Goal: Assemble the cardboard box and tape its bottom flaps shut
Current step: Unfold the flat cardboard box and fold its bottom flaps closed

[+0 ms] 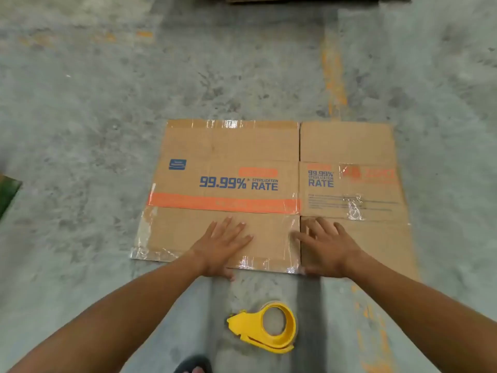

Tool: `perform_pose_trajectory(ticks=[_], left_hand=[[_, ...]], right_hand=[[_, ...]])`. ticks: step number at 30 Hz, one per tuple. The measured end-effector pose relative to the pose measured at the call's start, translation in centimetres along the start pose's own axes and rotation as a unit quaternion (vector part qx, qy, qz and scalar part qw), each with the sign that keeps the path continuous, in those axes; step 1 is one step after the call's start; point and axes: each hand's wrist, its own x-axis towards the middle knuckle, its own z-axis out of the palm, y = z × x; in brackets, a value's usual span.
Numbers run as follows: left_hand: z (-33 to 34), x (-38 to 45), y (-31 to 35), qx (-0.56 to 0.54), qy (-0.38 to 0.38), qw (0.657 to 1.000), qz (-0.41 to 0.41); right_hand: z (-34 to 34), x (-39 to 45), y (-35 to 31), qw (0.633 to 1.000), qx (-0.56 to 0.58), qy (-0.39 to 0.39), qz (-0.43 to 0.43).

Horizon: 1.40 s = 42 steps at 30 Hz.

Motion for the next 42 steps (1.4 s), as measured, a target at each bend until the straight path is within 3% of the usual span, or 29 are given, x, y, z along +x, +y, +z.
perform_pose_trajectory(ticks=[3,8,15,19,22,25,27,30,32,35,39,42], left_hand=[[0.7,1.6,-1.8,0.070,0.007,0.997,0.038],[0.7,2.4,-2.4,0.100,-0.003,0.994,0.047],[-1.0,1.8,-2.3,0.034,-0.002,0.998,0.043],[-1.8,1.0,-4.9,-0.005,0.059,0.997,0.047],[-3.2,-0.6,-6.9,-0.029,0.164,0.986,-0.022],[-3.7,-2.2,-7.9,-0.034,0.356,0.921,-0.155],[-4.2,-2.7,-7.8,-0.142,0.429,0.855,-0.254],[-6.6,-2.5,-6.6,-0.430,0.457,0.694,-0.354],[-7.7,-2.0,-6.5,-0.596,0.431,0.585,-0.342],[-8.1,-1.8,-6.7,-0.657,0.418,0.531,-0.334],[-10.2,-1.8,-6.7,-0.587,0.532,0.498,-0.352],[-12.5,-1.4,-6.0,-0.627,0.542,0.410,-0.381]], right_hand=[[3.1,0.1,0.6,0.994,-0.100,-0.039,-0.028],[3.9,1.2,1.2,0.987,-0.142,-0.052,-0.058],[2.1,0.9,1.3,0.986,-0.160,-0.020,-0.041],[-1.2,0.7,2.0,0.995,-0.091,-0.011,-0.032],[-4.8,0.9,2.2,0.999,-0.039,0.021,-0.025],[-7.5,1.7,2.3,0.999,0.016,0.051,0.000],[-9.0,2.2,2.4,0.997,0.044,0.069,0.008],[-10.7,2.5,2.8,0.992,0.082,0.091,0.014],[-11.8,2.1,2.9,0.991,0.095,0.097,0.006],[-13.2,1.2,2.7,0.989,0.117,0.093,-0.008],[-14.2,-0.3,2.8,0.977,0.183,0.102,-0.046],[-15.2,-0.3,3.7,0.962,0.225,0.154,-0.010]])
